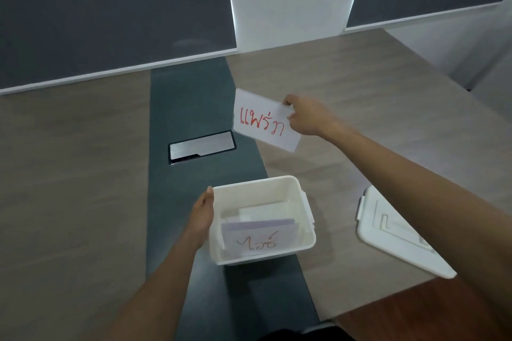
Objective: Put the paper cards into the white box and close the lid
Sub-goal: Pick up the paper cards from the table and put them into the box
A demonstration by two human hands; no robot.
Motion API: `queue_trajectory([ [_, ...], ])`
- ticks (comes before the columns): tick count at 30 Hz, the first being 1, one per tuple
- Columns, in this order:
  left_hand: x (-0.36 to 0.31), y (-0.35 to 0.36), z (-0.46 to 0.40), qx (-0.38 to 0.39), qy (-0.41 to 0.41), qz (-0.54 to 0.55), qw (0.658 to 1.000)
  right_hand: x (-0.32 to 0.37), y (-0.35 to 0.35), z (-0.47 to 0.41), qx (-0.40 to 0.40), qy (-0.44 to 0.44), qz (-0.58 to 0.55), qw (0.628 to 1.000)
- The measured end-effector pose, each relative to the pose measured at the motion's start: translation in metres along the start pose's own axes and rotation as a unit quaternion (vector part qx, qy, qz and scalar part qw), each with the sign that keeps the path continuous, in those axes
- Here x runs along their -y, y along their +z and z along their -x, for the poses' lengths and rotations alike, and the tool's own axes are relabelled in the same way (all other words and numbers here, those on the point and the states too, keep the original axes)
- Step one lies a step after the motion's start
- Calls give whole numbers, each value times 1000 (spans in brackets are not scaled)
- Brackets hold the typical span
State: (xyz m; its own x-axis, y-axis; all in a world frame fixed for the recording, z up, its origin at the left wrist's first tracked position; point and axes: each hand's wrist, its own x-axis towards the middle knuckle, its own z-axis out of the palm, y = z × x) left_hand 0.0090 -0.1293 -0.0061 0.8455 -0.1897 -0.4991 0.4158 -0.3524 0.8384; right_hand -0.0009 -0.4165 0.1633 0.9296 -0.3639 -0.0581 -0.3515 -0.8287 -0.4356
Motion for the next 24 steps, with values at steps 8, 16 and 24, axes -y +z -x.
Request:
queue_trajectory([
  [8,-2,-4,0,16,-21,-1,1000,6,-2,30,128,-88,45,987],
  [16,-5,-4,3,24,-28,21,999,8,25,45,224,-129,71,963],
  [24,-7,-3,4,21,-52,51,997,-3,65,49,283,-106,84,950],
])
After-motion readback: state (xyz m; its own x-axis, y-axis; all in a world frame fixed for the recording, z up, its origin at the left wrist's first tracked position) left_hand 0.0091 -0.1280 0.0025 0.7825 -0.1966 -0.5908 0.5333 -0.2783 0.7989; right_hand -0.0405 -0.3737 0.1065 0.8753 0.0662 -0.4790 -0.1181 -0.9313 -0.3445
